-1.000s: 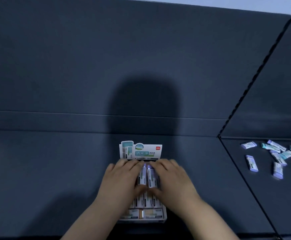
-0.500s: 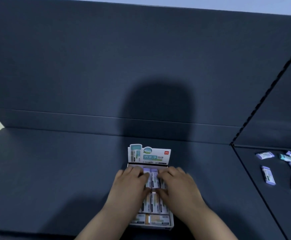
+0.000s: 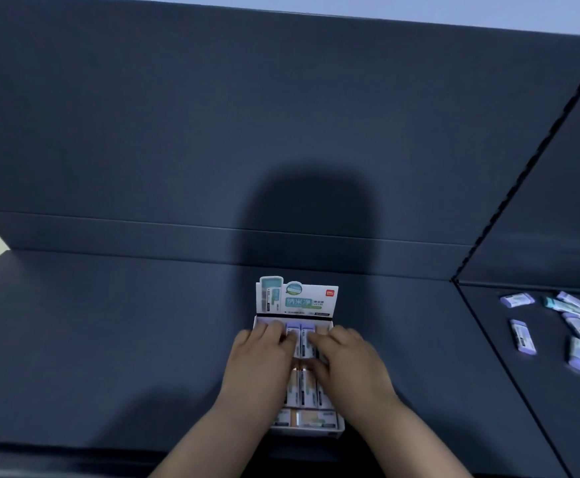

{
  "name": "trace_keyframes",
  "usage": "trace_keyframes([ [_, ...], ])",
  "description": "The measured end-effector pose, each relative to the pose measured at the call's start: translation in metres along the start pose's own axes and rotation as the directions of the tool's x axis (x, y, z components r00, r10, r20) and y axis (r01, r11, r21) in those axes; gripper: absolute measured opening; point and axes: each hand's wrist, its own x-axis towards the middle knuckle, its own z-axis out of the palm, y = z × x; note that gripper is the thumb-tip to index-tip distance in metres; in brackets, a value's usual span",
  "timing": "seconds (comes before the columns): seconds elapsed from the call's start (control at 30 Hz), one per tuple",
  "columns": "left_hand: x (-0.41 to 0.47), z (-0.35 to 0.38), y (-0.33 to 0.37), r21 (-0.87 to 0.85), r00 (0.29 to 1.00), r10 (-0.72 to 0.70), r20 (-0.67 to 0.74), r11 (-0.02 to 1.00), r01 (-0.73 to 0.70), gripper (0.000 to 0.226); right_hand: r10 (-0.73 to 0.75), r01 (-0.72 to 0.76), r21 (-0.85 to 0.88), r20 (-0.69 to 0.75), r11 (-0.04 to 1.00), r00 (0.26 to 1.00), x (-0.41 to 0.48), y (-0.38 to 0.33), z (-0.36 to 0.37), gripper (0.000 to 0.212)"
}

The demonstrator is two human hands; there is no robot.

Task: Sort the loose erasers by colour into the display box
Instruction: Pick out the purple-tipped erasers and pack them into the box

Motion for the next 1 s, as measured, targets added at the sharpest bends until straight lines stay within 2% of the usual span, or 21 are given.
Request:
trace_keyframes([
  [0.03, 0.000, 0.003, -0.002, 0.041, 0.998, -0.002, -0.059, 0.999, 0.004, 0.044, 0.000, 0.000, 0.014, -0.033, 1.000, 0.999, -0.001, 0.000, -0.002, 0.040],
  [0.1, -0.004, -0.001, -0.004, 0.030, 0.996, -0.017, -0.091, 0.999, 0.020, 0.043, 0.038, -0.031, 0.092, -0.082, 0.995, 0.996, -0.005, 0.000, -0.010, 0.037],
  [0.23, -0.015, -0.008, -0.001, -0.034, 0.988, 0.054, -0.147, 0.998, -0.060, 0.038, 0.124, -0.096, 0.180, -0.149, 0.979, 0.981, -0.021, -0.004, -0.022, 0.033],
  [0.4, -0.025, -0.012, 0.011, 0.023, 0.974, 0.144, -0.175, 0.990, -0.142, 0.037, 0.181, -0.157, 0.207, -0.104, 0.966, 0.978, -0.045, -0.010, -0.024, 0.030],
  [0.57, -0.024, -0.010, 0.024, 0.057, 0.962, 0.222, -0.159, 0.975, -0.216, 0.036, 0.205, -0.190, 0.168, -0.078, 0.967, 0.976, -0.063, -0.004, -0.037, 0.031],
  [0.73, -0.026, -0.008, 0.055, 0.043, 0.953, 0.277, -0.121, 0.961, -0.274, 0.039, 0.216, -0.213, 0.057, -0.054, 0.975, 0.975, -0.088, 0.028, -0.058, 0.033],
  [0.87, -0.029, -0.010, 0.103, 0.081, 0.948, 0.301, -0.102, 0.952, -0.294, 0.030, 0.222, -0.224, -0.038, -0.049, 0.974, 0.974, -0.118, 0.066, -0.080, 0.030],
  [1.0, -0.029, -0.009, 0.167, 0.065, 0.943, 0.328, -0.062, 0.944, -0.324, 0.028, 0.203, -0.204, -0.060, -0.022, 0.977, 0.979, -0.156, 0.113, -0.109, 0.032],
])
